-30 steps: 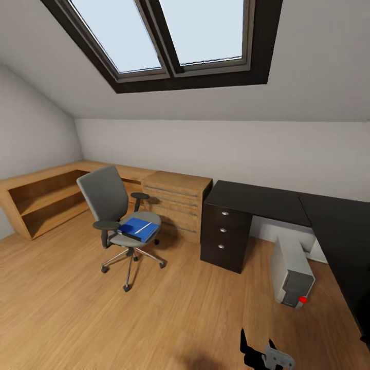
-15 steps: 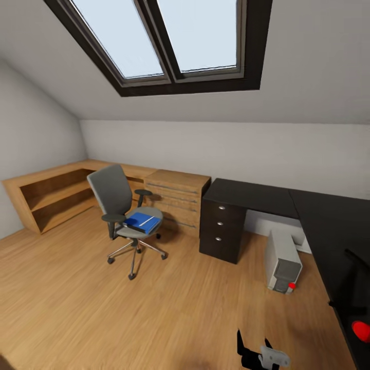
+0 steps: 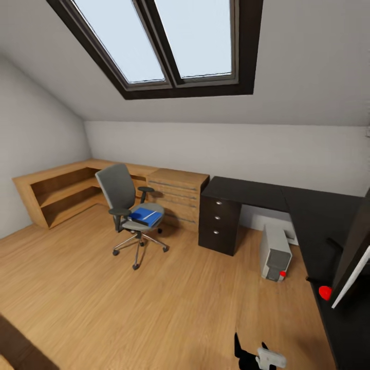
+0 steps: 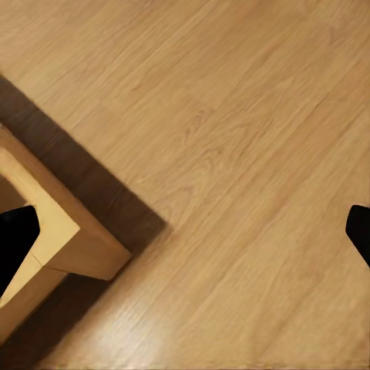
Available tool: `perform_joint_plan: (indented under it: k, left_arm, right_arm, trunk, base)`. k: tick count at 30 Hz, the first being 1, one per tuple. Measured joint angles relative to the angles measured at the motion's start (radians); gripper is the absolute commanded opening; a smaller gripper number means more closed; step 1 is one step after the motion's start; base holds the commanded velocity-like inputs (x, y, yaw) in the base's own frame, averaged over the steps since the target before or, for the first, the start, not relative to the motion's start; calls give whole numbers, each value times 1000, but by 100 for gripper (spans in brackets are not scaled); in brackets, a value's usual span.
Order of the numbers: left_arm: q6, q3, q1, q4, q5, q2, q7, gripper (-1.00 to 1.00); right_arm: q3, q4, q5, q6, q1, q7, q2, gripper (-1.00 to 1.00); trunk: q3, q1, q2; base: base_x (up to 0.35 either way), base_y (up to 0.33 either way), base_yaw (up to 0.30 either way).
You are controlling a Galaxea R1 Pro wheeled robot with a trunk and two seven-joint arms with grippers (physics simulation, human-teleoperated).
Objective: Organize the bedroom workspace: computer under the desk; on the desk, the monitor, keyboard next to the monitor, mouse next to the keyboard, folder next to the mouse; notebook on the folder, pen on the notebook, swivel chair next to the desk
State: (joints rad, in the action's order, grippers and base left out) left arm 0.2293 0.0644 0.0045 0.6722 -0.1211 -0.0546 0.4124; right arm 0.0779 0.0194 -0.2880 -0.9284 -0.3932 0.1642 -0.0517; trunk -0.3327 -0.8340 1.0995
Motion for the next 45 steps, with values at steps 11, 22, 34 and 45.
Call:
perform_joint_plan:
  k: [11, 22, 34, 45]
  left_arm:
    - [0, -5, 0, 0, -3, -1, 0, 100]
    - [0, -5, 0, 0, -3, -3, 0, 100]
    - [-6, -4, 0, -1, -2, -6, -1, 100]
    - [-9, -4, 0, -1, -2, -8, 0, 100]
  right_arm:
    - [1, 0, 0, 2, 0, 0, -5, 100]
    - [0, -1, 6, 2, 0, 0, -3, 100]
    - [0, -1, 25, 2, 0, 0, -3, 100]
    - [0, -2, 35, 2, 0, 0, -3, 100]
  trunk:
    - [35, 42, -77]
    - [69, 84, -154]
    - [102, 131, -238]
    - [135, 173, -315]
  base:
    - [-337, 0, -127]
    - [-323, 0, -267]
    - [-66, 0, -172]
    - [-2, 0, -14]
